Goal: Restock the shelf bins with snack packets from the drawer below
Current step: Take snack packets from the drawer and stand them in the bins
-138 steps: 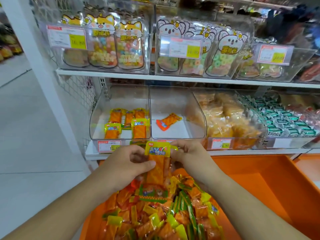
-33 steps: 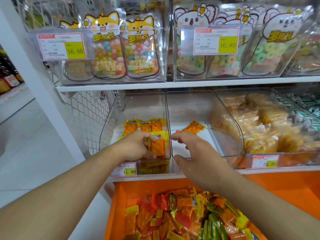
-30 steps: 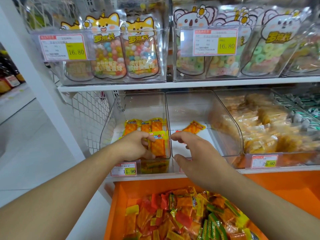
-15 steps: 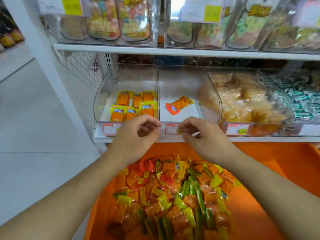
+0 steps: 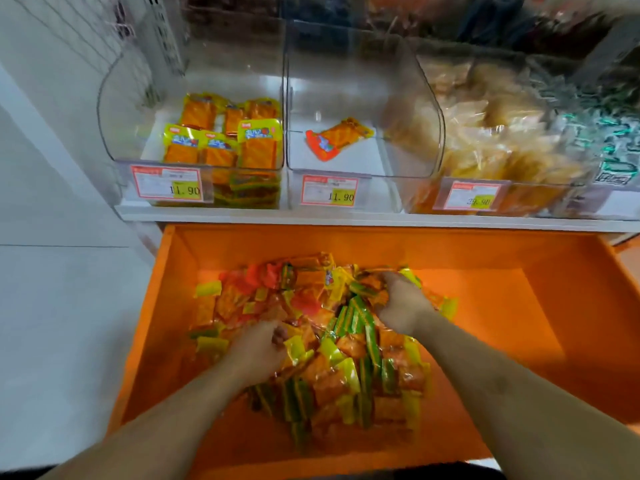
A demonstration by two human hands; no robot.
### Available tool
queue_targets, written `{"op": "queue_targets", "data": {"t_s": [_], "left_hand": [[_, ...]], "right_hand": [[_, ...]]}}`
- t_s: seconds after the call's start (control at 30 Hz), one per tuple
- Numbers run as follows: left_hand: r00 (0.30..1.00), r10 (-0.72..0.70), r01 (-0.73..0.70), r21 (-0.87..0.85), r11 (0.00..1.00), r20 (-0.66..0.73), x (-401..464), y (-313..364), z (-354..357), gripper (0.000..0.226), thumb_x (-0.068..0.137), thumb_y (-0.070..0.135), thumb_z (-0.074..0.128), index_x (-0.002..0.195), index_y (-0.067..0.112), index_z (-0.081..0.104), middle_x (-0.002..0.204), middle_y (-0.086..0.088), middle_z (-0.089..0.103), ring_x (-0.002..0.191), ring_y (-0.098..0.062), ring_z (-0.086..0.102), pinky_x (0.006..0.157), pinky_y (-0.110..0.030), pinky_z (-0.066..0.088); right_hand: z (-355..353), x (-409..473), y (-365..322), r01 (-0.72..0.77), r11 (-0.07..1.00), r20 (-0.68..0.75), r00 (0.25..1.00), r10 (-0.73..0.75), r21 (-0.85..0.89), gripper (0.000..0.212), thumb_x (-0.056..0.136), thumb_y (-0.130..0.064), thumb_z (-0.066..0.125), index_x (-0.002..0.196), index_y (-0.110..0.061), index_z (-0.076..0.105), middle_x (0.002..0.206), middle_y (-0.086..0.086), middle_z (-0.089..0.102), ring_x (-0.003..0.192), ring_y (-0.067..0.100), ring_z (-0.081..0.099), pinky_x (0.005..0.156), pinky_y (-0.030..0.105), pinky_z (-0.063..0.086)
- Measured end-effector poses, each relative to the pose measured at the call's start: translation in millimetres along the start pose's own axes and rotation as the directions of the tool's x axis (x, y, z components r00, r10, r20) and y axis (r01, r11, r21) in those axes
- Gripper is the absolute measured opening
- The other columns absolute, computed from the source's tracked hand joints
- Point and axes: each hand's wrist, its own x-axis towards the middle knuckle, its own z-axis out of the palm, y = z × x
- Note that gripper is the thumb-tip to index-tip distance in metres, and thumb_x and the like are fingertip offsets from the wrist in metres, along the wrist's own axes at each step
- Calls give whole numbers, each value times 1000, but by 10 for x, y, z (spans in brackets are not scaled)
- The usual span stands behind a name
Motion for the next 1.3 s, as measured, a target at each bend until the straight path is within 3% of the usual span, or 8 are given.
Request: {"op": "queue_targets", "data": {"t_s": [0.07, 0.13, 0.23, 0.4, 0.67, 0.83, 0.97, 1.3], "left_hand": [[997, -45, 43, 35, 998, 62, 90, -119, 39, 14, 88, 33, 71, 96, 24, 65, 102, -1, 72, 99, -22, 68, 84, -33, 51], [982, -129, 122, 54, 991, 140, 185, -251, 74, 39, 86, 44, 69, 115, 19, 69, 118, -3, 71, 111, -21, 66, 92, -32, 52], [967, -172, 167, 39, 985, 186, 270, -382, 96, 43, 92, 29, 71, 133, 17, 61, 130, -3, 65, 117, -20, 62, 95, -27, 49], [979, -145, 147, -1, 989, 145, 317, -460, 145, 33, 87, 12, 78, 106, 18, 52, 87, 3, 62, 84, -16, 60, 61, -17, 42], [990, -88, 77, 104, 992, 110, 181, -331, -2, 12, 88, 19, 78, 100, 21, 77, 102, 4, 74, 96, -11, 68, 85, -27, 56], [996, -91, 91, 12, 996, 19, -34, -20, -436, 12, 90, 21, 77, 102, 21, 76, 104, 3, 72, 94, -12, 66, 76, -24, 50], [998, -41, 39, -44, 998, -48, -308, 466, -913, 16, 94, 21, 73, 109, 20, 75, 92, 3, 70, 71, -7, 56, 56, -20, 40], [976, 143, -196, -367, 909, -167, -1363, 1365, -1894, 10, 98, 19, 69, 105, 24, 74, 95, 10, 75, 89, -2, 67, 65, -11, 43]], "right_hand": [[163, 181, 83, -7, 1000, -7, 1000, 7, -21, 69, 85, -39, 76, 144, -16, 51, 141, 13, 58, 131, 35, 53, 107, 38, 46], [298, 341, 134, 6, 998, -10, 1000, -6, -67, 65, 85, -35, 77, 142, -14, 53, 140, 14, 58, 132, 37, 51, 108, 38, 44], [451, 514, 194, 14, 991, 20, 1000, -12, -131, 76, 85, -35, 76, 152, -16, 46, 153, 13, 49, 142, 37, 43, 119, 39, 35], [580, 499, 197, 39, 988, -59, 997, -48, -151, 74, 81, -26, 75, 150, -23, 50, 149, 8, 56, 135, 35, 51, 111, 43, 46], [302, 194, -31, 99, 965, -116, 985, -130, -244, 32, 96, -22, 56, 126, -30, 67, 111, 10, 74, 103, 38, 69, 77, 46, 60], [-131, -30, -387, 113, 993, -88, 990, -114, -20, 18, 103, -19, 57, 117, -18, 68, 86, 9, 69, 82, 34, 69, 69, 29, 45], [-618, -369, -775, 137, 959, 38, 988, -151, 248, 13, 103, -15, 62, 94, -26, 62, 76, 7, 70, 67, 25, 75, 65, 42, 64], [-1519, -1462, -1262, 314, 699, -140, 945, -296, 642, 12, 103, -4, 60, 98, 4, 67, 73, 13, 62, 61, 21, 69, 62, 39, 64]]}}
